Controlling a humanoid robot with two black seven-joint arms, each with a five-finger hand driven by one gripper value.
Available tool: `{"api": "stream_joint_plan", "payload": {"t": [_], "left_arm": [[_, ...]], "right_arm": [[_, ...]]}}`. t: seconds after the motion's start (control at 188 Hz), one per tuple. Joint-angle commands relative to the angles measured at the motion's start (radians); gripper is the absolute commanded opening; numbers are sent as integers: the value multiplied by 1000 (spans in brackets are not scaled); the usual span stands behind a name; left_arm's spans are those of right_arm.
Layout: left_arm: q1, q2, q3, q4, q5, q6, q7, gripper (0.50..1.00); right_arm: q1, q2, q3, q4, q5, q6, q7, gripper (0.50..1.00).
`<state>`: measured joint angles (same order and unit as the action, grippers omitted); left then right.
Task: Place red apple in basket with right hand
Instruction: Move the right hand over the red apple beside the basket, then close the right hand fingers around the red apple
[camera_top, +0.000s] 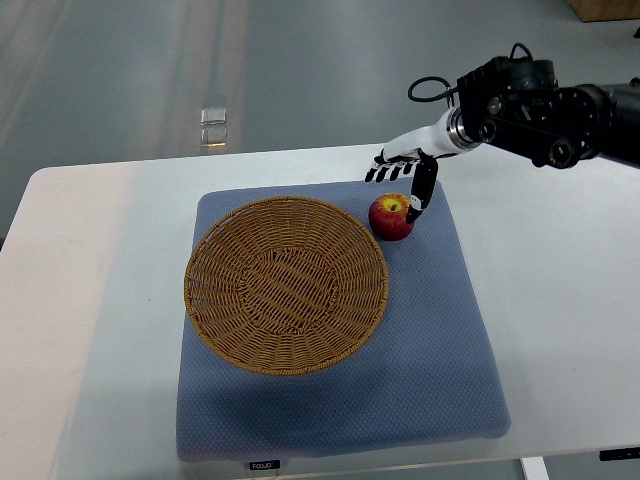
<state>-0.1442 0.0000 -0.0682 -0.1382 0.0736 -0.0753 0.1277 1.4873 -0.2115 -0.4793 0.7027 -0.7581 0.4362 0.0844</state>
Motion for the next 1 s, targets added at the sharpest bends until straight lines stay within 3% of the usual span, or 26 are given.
{"api": "stream_joint_plan", "payload": {"t": [0.0, 0.352, 0.623, 0.666, 0.714, 0.767, 0.826, 0.879, 0.884, 0.895, 0.996], "left_arm": [[0, 0, -1, 0, 0, -1, 0, 1000], [0, 0, -1, 0, 0, -1, 1, 1000], [0, 0, -2, 2, 0, 0, 1, 1000], [0, 0, -2, 2, 0, 0, 1, 1000], [0, 0, -2, 2, 0, -1, 1, 1000], [0, 0, -1, 2, 0, -1, 1, 1000], [0, 0, -1, 2, 0, -1, 1, 1000], [0, 0, -1, 2, 0, -1, 1, 1000], [0, 0, -1, 2, 0, -1, 1, 1000], [0, 0, -1, 2, 0, -1, 1, 1000], [0, 0, -1, 0, 0, -1, 1, 1000]], "right_arm": [[-41, 0, 2, -3, -38, -50, 8, 921], [-122, 23, 10, -34, -49, -201, 32, 919], [-157, 47, 13, -71, -49, -225, 46, 909], [-162, 50, 13, -72, -49, -228, 46, 891], [-165, 50, 8, -77, -49, -235, 46, 807], [-167, 50, 2, -83, -50, -249, 46, 768], [-167, 50, 1, -83, -50, -254, 46, 689], [-167, 50, 1, -83, -50, -254, 46, 688], [-165, 47, -1, -83, -50, -254, 46, 632], [-163, 47, -2, -83, -50, -254, 46, 617], [-153, 37, -2, -81, -49, -243, 48, 594]]}}
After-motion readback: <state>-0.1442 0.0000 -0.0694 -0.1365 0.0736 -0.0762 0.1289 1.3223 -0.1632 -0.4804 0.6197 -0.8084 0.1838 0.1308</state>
